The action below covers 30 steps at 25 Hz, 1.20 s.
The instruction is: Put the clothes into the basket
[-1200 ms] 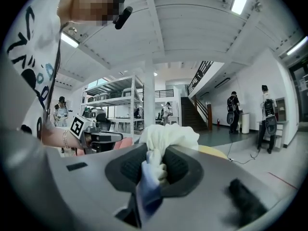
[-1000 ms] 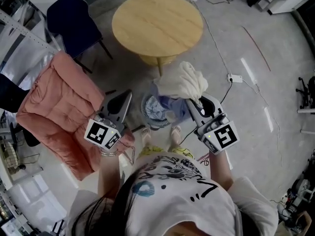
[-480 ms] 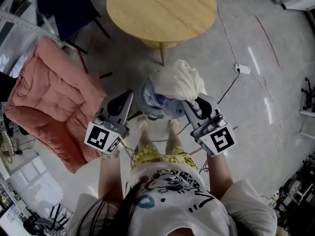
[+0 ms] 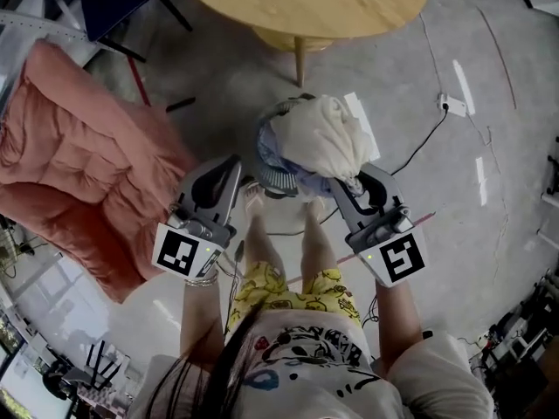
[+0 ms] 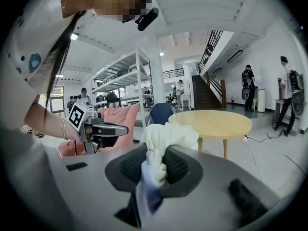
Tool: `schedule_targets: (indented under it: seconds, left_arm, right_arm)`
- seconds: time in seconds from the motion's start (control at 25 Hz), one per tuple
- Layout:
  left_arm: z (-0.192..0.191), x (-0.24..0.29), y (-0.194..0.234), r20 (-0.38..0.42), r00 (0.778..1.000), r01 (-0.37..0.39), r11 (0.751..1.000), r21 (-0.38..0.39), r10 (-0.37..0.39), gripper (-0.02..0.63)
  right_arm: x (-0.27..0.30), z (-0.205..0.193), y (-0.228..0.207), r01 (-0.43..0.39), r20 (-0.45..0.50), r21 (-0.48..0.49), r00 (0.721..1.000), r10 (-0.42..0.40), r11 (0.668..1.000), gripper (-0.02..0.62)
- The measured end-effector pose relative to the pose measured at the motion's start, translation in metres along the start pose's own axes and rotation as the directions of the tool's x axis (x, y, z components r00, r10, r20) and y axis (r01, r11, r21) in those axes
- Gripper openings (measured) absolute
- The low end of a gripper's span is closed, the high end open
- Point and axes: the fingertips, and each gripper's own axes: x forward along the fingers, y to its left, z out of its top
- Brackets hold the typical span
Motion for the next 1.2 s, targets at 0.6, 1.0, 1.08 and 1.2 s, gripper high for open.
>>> schedule_targets:
  seconds: [0.6,1.0,1.08,1.2]
  left_arm:
    - [-0.103,0.015,0.015,0.024,0.999,-0.033,0.994,-0.106,0.036,0.012]
    - [-0.167,0.006,0.015,-0.057,0.997,-0.065,0.988,-0.138,0.058,0.012]
    - [-0.179,0.010,0.021,-0.058,0.995,-0.083,0.988,-0.130,0.076,0.012]
    - [-0.194,0.023,0.023,-0.052,0.996,-0.085,0.986,-0.140,0.079,0.012]
  right_arm:
    - [0.046,-0.131,0.002,-0.005,-0.106,-0.007,0.994,0.004,1.000,0.086]
    - [0.063,-0.199,0.009,0.030,-0.145,0.038,0.989,-0.024,0.999,0.086]
    - [0.068,-0.216,0.006,0.038,-0.157,0.045,0.987,-0.030,0.998,0.086]
    - [0.072,-0.241,-0.003,0.053,-0.174,0.057,0.984,-0.042,0.997,0.086]
